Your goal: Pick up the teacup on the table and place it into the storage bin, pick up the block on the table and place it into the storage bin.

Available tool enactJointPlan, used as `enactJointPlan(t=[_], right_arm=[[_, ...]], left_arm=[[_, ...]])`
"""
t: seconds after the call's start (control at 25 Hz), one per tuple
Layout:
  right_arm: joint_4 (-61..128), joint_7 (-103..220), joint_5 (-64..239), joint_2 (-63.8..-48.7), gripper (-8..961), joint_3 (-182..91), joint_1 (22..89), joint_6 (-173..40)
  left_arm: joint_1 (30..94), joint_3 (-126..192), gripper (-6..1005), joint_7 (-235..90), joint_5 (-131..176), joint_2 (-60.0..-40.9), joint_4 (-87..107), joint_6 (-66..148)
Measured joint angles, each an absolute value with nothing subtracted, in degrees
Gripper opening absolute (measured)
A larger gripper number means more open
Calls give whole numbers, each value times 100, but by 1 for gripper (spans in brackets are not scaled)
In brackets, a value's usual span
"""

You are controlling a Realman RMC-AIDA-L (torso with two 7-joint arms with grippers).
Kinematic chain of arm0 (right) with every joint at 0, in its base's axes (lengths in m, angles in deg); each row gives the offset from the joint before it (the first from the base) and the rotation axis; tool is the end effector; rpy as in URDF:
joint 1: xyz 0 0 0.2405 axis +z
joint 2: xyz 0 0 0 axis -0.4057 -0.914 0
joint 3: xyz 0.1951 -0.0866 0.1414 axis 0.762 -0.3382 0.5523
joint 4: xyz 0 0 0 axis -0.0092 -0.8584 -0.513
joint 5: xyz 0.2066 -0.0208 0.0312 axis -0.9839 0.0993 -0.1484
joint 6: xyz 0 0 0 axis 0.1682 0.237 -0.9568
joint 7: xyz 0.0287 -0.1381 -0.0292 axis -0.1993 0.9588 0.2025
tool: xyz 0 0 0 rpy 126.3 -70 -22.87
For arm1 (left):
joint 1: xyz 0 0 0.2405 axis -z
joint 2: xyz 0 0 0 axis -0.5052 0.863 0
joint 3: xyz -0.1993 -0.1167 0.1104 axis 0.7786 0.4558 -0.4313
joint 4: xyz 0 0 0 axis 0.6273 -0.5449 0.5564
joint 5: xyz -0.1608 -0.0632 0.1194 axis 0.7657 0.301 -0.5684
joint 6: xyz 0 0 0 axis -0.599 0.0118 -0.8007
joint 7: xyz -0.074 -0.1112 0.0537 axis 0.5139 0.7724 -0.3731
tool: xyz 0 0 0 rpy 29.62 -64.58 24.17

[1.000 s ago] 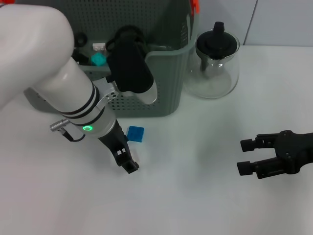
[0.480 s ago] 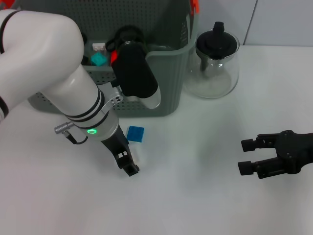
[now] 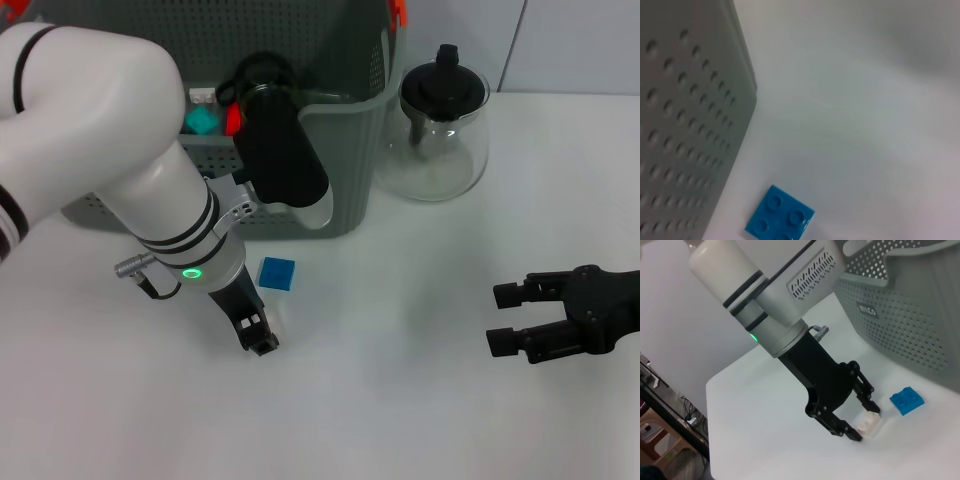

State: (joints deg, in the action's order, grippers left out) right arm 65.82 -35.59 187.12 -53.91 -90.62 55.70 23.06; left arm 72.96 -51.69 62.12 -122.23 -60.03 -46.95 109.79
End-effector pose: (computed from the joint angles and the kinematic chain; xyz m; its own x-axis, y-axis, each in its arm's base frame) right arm 0.2659 0.3182 0.0252 0.7640 -0.5729 -0.2969 -0.5658 -0.8160 0.1185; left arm -0.1791 0.3574 -0.0836 0.8015 0.3698 -0.4700 0.2341 -0.9172 -0.3224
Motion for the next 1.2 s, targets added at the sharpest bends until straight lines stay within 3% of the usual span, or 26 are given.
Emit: enactJointPlan(t=[0.04,0.24,0.52,0.68,0.8,1.0,1.2], right_arm=[[6585,-3560,18712,-5391,944,-9061,5572,2306],[6591,-3559,18712,-5377,944,-9033,5579,2306],[6583,-3550,18711,-5360,944,-9001,5566,2306],[6580,-3552,18712,-5351,944,-8995,5553,2312],[6578,-3550,18712,-5356,944,-8994,5547,2310],[6577,-3548,18714,-5374,943,-9031,5547,2304],[6576,-3551,18722,-5393,942,-9036,5549,2308]], left_arm=[[7309,-5200,688,6265,-12256,-6004,-4685,10978],[7319,-5256,434,6385,-12325,-6012,-4829,11006],[7143,-4805,403,6499,-11829,-6009,-5675,11959],[7087,-3017,409,6295,-9997,-5956,-6334,13380],[7305,-1503,414,6147,-8796,-5791,-6332,14099],[7578,-660,421,6185,-8648,-5231,-6314,13320],[7912,-993,428,6359,-10061,-5147,-5944,11678]])
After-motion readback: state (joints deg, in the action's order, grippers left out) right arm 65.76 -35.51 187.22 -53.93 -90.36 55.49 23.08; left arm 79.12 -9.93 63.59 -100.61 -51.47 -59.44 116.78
